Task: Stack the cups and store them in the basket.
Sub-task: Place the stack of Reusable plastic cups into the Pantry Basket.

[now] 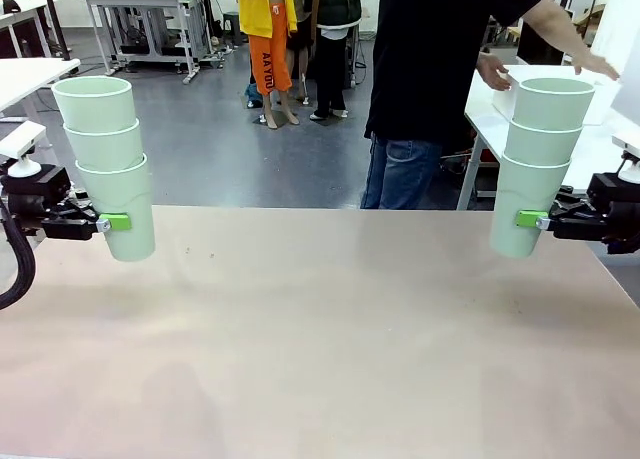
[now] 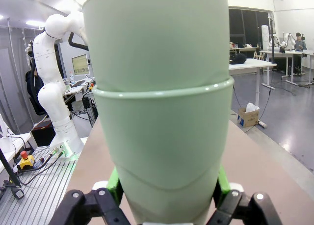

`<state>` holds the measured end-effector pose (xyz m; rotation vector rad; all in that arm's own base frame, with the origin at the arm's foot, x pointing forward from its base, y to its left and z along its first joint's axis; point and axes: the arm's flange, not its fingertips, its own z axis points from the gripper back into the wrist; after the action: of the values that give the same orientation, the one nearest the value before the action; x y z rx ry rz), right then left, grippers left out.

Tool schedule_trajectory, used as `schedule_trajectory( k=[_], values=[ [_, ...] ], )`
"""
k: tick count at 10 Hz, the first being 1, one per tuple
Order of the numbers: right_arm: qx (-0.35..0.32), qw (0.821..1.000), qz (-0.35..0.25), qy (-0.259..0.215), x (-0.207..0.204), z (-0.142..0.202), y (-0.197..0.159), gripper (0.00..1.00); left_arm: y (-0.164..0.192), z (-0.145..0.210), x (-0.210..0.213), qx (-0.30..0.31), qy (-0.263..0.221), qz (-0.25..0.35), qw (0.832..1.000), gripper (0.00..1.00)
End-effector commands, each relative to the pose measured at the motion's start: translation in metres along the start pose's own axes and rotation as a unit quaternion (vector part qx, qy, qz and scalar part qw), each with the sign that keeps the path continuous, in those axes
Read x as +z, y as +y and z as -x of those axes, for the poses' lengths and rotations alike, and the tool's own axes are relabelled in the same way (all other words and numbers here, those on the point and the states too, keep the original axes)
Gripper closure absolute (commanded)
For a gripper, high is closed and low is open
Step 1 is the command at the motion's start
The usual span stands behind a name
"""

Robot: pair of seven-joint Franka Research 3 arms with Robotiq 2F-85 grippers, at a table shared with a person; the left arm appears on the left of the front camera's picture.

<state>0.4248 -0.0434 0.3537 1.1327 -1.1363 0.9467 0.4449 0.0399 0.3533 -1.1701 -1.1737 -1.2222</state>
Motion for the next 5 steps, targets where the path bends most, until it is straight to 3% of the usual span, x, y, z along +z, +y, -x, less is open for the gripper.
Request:
schedule_trajectory(
  k=[1,5],
  values=[
    [0.005,1.000,-0.002,0.001,-0.0011,-0.0052,-0.0013,0.14,-0.0010,-0.0048,0.0000,-0.006,-0.003,0.000,1.000,0.15],
    [0.005,1.000,-0.002,0.001,-0.0011,-0.0052,-0.0013,0.14,-0.0010,-0.0048,0.0000,-0.006,-0.003,0.000,1.000,0.15]
  ],
)
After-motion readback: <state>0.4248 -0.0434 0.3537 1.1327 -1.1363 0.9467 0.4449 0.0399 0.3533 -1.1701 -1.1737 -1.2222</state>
